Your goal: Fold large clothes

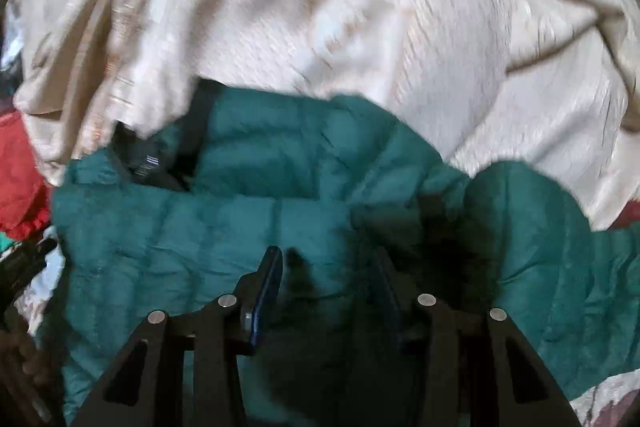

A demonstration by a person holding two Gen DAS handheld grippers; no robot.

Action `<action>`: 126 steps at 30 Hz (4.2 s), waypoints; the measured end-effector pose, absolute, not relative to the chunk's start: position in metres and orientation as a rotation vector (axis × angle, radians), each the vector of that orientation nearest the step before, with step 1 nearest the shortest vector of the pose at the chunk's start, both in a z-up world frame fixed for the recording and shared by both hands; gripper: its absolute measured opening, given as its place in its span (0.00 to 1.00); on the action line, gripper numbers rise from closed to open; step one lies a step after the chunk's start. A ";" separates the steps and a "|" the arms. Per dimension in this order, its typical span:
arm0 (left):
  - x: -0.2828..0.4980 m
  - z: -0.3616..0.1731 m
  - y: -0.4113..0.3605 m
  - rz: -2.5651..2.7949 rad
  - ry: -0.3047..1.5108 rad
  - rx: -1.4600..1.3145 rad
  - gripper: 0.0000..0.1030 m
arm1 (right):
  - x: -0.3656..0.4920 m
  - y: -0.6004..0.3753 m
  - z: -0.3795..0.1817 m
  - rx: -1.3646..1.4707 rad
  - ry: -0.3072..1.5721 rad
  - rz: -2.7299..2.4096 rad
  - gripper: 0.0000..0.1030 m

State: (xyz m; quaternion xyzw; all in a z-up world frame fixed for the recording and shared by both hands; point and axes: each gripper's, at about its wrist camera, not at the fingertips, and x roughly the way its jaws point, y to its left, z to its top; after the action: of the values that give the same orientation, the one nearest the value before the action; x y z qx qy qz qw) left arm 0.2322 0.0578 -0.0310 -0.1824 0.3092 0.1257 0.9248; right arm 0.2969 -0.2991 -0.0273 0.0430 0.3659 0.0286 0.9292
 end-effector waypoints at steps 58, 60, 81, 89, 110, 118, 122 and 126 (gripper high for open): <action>0.191 -0.041 0.020 0.120 0.859 -0.375 0.73 | 0.108 -0.545 0.022 0.129 0.656 -0.342 0.24; 0.190 -0.040 0.018 0.116 0.857 -0.376 0.73 | 0.117 -0.513 0.025 0.123 0.647 -0.296 0.24; 0.203 -0.038 0.014 0.078 0.862 -0.391 0.73 | 0.177 -0.276 -0.014 -0.078 0.600 -0.061 0.50; 0.203 -0.044 0.013 0.075 0.896 -0.392 0.73 | 0.196 -0.358 -0.062 -0.088 0.831 -0.238 0.92; 0.202 -0.040 0.008 0.023 0.874 -0.393 0.73 | 0.187 -0.232 -0.047 0.039 0.762 0.365 0.53; 0.201 -0.030 -0.008 -0.098 0.830 -0.421 0.73 | 0.165 -0.241 -0.021 -0.022 0.793 0.239 0.77; 0.191 -0.020 -0.041 -0.275 0.790 -0.370 0.74 | 0.138 -0.269 -0.028 -0.073 0.929 0.048 0.78; 0.187 -0.017 -0.091 -0.477 0.794 -0.276 0.77 | 0.115 -0.289 -0.059 0.002 1.110 0.047 0.78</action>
State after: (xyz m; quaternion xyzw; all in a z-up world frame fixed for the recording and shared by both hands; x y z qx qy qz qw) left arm 0.1871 -0.0911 -0.0170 -0.1327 0.3818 -0.2291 0.8855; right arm 0.1154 -0.2890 -0.0589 0.0011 0.5268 0.0223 0.8497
